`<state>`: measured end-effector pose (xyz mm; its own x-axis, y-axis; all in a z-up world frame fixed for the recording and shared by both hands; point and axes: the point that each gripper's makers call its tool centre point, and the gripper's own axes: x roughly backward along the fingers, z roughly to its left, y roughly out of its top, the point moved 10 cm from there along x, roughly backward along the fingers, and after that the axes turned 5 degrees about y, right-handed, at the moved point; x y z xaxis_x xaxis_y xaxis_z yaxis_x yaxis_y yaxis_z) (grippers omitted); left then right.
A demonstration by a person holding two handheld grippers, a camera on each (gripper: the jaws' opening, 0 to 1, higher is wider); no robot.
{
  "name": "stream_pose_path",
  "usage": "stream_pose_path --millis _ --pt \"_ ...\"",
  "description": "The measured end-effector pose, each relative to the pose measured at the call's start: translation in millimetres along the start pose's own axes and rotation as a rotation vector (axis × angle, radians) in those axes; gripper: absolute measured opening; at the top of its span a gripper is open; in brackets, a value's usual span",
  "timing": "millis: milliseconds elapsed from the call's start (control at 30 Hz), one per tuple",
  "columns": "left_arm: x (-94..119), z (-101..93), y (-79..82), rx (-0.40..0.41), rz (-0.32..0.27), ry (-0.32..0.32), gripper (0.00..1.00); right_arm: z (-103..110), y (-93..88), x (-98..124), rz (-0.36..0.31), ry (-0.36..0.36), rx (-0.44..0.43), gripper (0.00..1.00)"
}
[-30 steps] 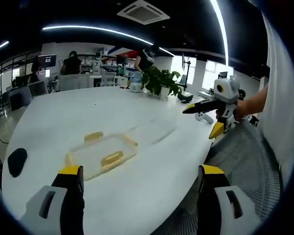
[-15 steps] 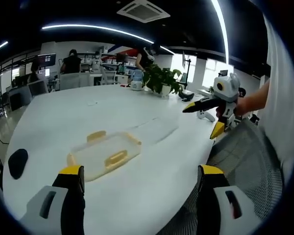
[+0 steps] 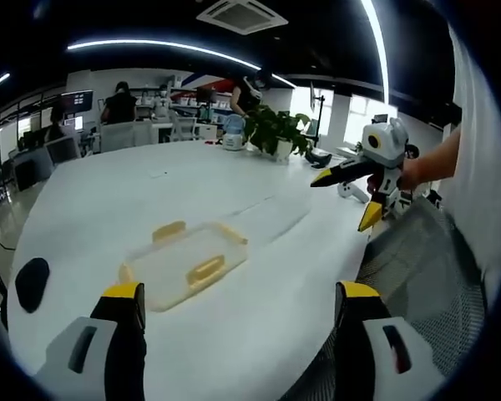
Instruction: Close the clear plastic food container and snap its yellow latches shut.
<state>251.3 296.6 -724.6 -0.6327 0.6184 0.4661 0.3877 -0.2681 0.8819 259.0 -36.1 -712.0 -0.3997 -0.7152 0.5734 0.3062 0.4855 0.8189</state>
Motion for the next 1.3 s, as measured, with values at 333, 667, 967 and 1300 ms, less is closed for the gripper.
stream_pose_path --millis 333,667,967,1300 --pt "-5 8.1 -0.2 -0.002 0.025 -0.016 0.94 -6 1.4 -7 0.015 0.009 0.018 0.85" --pt "-9 9.1 -1.0 -0.017 0.042 -0.03 0.94 -11 2.5 -13 0.03 0.024 0.033 0.83" --pt "-10 17.2 0.2 -0.026 0.053 -0.028 0.92 -18 8.9 -19 0.028 0.035 0.037 0.82" --pt "-14 19.8 0.3 -0.03 0.064 -0.034 0.92 -19 11.2 -25 0.031 0.044 0.044 0.82"
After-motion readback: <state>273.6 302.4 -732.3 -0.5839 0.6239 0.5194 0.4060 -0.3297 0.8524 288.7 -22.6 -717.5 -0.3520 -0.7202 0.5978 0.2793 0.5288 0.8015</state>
